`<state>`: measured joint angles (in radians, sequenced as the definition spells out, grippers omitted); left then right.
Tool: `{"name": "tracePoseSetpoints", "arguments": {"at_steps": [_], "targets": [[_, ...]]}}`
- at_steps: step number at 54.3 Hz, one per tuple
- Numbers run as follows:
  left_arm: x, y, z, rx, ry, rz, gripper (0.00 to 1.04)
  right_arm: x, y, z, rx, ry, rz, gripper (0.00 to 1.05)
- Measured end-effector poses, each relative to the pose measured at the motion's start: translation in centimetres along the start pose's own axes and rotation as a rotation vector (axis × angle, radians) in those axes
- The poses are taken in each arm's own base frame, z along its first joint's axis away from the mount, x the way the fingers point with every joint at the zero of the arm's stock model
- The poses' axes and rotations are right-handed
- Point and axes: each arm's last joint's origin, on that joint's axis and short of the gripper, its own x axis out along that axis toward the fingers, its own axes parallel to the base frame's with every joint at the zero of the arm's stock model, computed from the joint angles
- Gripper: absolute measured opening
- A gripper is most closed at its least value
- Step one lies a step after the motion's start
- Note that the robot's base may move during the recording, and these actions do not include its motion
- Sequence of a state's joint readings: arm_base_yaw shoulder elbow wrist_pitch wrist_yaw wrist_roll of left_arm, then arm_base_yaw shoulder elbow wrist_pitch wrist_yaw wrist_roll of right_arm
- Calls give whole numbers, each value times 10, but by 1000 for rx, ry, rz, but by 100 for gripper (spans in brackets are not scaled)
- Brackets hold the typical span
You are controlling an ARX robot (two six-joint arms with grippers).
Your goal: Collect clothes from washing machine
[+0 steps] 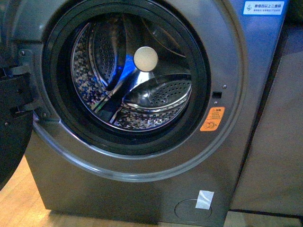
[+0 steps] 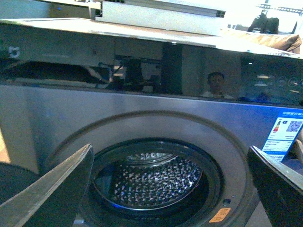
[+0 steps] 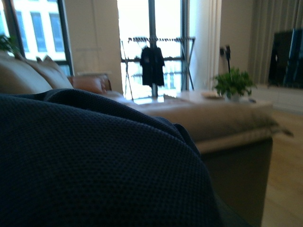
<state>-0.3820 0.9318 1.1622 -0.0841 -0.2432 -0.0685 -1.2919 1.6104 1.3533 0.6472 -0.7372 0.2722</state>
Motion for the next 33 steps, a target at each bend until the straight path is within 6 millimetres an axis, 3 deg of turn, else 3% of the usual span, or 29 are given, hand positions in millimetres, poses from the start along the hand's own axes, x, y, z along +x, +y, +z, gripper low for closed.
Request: {"name": "tracePoseSetpoints", "arguments": {"at_steps": [11,14,24,33], "targets": [[-36,5,-25,-16,37,27,98,1,-32,-104,40,296,-83,7],[-43,6,-32,15,66,71,93,-2,-35,-127,60,373,-86,9],[-73,18,-94,80,106,134,64,-18,-38,-206,144,618,-77,38],[-88,33,-145,100,131,122,37,-30,-25,-239,275,726,-39,64]]}}
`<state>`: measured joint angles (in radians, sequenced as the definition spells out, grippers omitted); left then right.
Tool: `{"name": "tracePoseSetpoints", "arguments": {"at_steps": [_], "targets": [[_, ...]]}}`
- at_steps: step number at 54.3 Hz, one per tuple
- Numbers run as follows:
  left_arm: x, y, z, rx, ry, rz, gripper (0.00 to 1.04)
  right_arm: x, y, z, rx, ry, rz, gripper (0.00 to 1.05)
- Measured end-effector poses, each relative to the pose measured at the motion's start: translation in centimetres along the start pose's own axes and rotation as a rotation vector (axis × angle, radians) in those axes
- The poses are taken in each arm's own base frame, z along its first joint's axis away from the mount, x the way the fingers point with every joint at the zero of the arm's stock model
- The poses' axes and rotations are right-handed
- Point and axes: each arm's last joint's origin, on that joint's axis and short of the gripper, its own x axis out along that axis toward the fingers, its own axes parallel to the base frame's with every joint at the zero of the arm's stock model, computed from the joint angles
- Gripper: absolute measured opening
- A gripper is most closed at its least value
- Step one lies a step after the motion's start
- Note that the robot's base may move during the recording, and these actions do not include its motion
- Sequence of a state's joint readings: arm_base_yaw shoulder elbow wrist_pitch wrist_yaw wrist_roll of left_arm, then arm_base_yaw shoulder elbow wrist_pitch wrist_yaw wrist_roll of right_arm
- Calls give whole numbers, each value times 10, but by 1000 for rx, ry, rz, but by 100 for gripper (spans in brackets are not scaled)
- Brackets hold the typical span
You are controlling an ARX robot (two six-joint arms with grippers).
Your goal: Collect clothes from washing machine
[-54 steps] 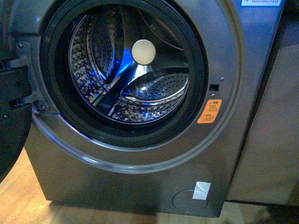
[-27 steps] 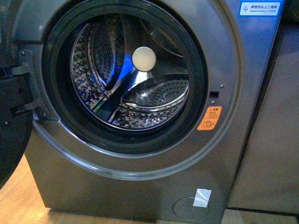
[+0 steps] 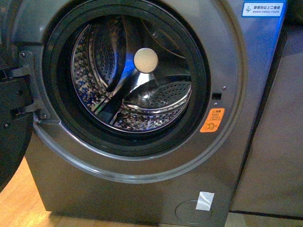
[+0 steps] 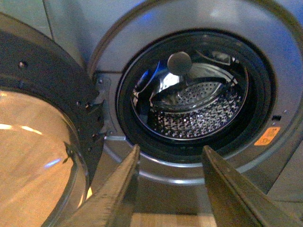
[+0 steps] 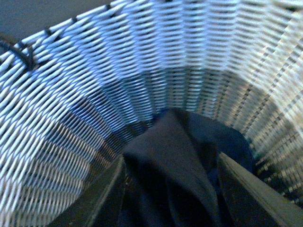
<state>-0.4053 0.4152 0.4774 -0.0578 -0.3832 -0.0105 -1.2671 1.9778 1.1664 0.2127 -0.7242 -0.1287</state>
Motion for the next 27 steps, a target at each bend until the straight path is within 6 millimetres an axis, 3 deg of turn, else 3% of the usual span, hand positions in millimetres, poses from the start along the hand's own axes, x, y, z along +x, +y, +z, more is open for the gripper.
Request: {"name": "tracePoseSetpoints", "arguments": {"at_steps": [10,16,23,27], "targets": [[-10,13,-38,7,12,3,3,-8,28,-17,37,-25,106,97],[-12,18,-51,6,3,11,4,-36,62,-12,20,-116,239,97],[-12,23,-69,7,11,11,4,-86,124,-2,-45,-240,432,97],[-12,27,-75,8,11,-17,4,-103,149,-3,-79,-285,488,97]]}}
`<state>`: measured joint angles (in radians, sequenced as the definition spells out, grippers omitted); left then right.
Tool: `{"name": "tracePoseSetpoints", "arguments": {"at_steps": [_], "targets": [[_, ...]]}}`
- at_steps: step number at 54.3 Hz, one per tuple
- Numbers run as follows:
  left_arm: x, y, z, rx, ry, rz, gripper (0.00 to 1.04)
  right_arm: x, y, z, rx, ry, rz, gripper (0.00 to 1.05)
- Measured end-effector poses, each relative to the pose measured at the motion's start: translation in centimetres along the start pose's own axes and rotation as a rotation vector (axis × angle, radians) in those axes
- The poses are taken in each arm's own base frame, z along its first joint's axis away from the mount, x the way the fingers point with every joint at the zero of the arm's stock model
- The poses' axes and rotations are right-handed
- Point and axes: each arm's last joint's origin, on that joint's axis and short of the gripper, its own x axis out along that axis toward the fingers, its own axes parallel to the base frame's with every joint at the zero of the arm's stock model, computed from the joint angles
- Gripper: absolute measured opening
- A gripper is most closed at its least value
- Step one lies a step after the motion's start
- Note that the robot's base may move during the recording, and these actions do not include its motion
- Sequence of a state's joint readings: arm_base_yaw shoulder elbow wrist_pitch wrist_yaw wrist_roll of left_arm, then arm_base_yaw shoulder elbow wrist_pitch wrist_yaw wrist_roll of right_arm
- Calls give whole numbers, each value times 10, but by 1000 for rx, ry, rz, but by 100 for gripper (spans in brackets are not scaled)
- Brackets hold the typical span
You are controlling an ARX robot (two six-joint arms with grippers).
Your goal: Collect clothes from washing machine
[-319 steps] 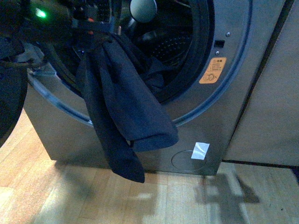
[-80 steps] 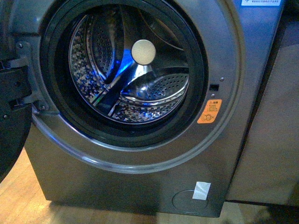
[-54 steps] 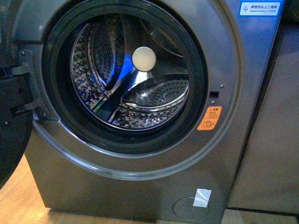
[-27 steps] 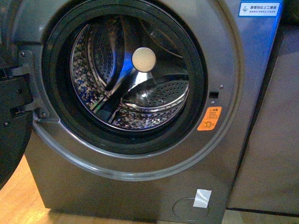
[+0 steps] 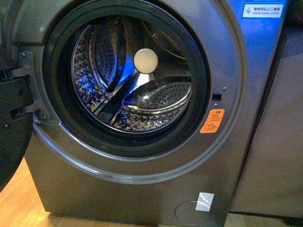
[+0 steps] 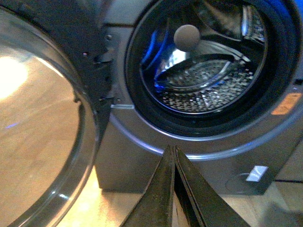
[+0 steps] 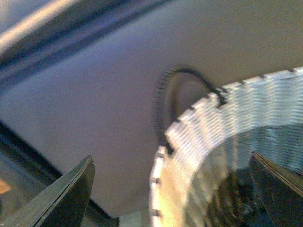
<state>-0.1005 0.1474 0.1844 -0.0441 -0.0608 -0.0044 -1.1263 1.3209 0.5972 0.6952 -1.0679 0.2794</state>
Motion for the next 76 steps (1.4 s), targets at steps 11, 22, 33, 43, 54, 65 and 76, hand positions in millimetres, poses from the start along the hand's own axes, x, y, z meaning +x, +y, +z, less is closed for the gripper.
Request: {"name": "tracePoseSetpoints", "arguments": {"at_steps": [11,22,33,43,54,65,76], "targets": [[0,8,-13,0,-1,36,4,-7,81,-18,3,-74,136,97],[0,8,-24,0,-1,38,4,-19,146,-64,56,-114,225,97],[0,8,-32,0,-1,39,4,-27,172,-83,-34,-107,148,87],[-1,8,-41,0,-9,38,4,-33,179,-104,-258,0,49,48],[-1,8,-42,0,-16,37,4,-36,183,-113,-294,-8,52,15],[-1,8,-42,0,-17,37,4,-43,192,-123,-302,13,52,2],[-1,8,-42,0,-17,37,4,-49,191,-127,-302,-6,57,2]]}}
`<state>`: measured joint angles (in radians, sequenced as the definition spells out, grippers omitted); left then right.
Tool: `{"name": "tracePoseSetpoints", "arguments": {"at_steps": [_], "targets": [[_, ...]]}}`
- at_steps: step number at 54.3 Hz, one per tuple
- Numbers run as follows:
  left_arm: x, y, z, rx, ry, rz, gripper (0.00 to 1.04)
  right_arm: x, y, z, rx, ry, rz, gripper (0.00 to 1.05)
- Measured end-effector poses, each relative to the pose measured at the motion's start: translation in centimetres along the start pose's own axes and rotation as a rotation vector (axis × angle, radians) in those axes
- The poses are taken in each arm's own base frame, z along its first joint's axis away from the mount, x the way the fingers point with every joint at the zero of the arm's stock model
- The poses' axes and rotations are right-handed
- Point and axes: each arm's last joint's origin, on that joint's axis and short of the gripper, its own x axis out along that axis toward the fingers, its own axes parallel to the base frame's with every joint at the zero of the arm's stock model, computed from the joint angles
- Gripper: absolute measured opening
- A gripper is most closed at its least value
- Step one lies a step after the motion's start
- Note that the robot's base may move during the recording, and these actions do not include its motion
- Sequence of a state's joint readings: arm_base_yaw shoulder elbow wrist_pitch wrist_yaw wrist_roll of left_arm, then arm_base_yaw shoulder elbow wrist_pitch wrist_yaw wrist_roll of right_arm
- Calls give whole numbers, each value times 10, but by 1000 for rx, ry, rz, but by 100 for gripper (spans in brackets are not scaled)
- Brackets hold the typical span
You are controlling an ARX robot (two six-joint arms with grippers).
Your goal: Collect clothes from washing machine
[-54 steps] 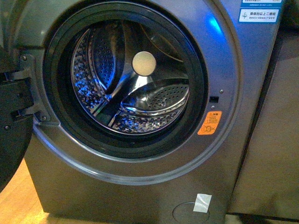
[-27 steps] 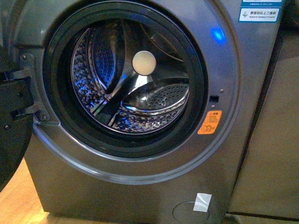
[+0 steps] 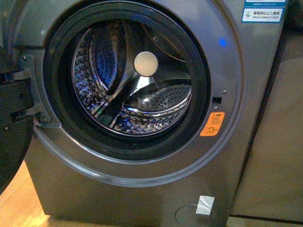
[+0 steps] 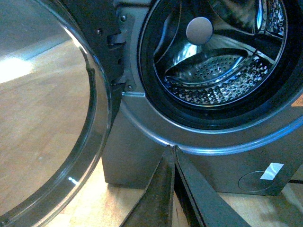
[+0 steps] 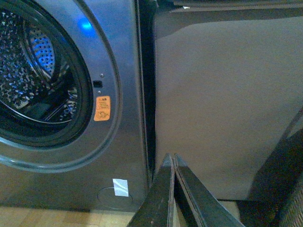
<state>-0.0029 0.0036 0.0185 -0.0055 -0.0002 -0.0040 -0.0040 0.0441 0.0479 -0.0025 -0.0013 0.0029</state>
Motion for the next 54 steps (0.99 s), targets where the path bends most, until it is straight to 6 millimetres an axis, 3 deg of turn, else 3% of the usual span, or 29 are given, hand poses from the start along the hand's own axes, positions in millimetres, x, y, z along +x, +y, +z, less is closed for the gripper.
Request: {"name": "tracePoseSetpoints", "arguments": {"at_steps": [8,28,33,54], "targets": [[0,0,0,0,0,0,4,0,0,-12,0,5,0,2],[0,0,0,0,0,0,4,0,0,-11,0,3,1,2],[0,0,0,0,0,0,18,0,0,-11,-2,3,0,4],[0,0,0,0,0,0,84,0,0,-11,-2,3,0,68]]}}
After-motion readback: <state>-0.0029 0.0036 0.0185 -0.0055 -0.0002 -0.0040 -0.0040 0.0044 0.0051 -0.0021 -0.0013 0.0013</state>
